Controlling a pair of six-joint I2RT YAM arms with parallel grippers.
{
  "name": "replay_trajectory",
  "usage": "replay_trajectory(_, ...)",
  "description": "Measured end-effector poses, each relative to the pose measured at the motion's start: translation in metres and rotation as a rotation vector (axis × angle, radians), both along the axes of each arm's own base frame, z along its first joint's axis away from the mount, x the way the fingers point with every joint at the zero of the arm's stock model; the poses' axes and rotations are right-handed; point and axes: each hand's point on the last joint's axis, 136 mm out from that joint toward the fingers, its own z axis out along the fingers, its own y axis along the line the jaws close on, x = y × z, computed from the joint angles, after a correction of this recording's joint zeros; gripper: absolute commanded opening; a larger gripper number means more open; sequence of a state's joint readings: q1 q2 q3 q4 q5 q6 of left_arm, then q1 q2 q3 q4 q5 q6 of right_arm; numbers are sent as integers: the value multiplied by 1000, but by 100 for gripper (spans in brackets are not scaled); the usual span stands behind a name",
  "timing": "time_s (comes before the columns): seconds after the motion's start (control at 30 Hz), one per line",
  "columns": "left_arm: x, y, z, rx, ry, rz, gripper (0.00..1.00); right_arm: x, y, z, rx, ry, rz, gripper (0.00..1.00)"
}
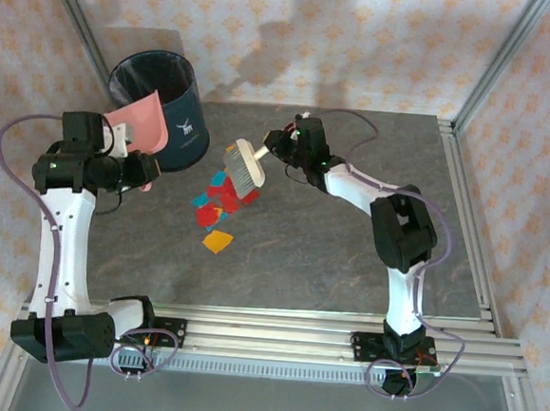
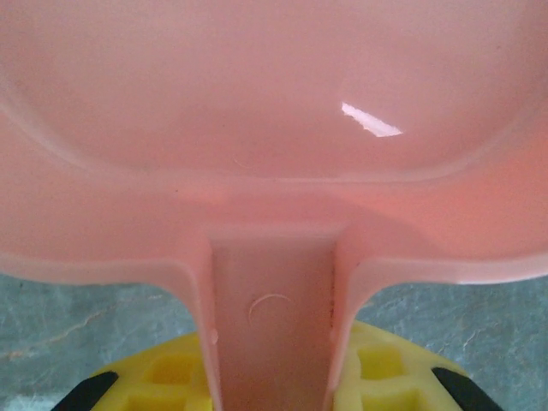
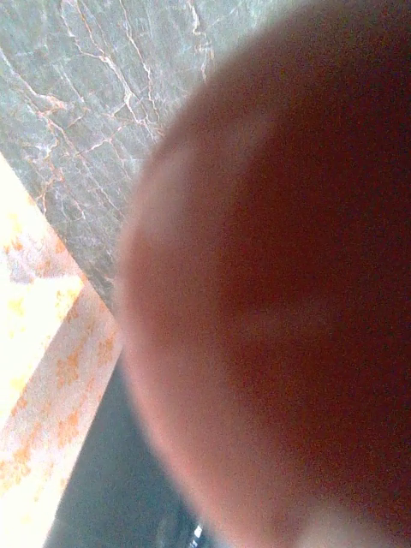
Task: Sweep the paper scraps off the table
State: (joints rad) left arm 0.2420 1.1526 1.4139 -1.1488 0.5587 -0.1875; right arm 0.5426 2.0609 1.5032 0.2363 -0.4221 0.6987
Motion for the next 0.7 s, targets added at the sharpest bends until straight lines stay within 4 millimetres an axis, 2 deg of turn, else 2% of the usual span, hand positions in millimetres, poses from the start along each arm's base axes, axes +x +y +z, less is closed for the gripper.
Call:
replay_trajectory(0.3,-11,0,-7,24,37,-17,0,28,17,-44,42,92,-45,0)
replay_trajectory(0.43,-13,0,-8,28,43,-25,0,29,16,-61,25,113,-61,0)
replay_trajectory(0.57,-14,-1,-9,32,47,-34,0,32,12,-62,-1,97,-79,0)
replay_trajectory(0.7,-16,-4,-10,33,51,-50,0,23,-1,-78,-50,108,-97,0)
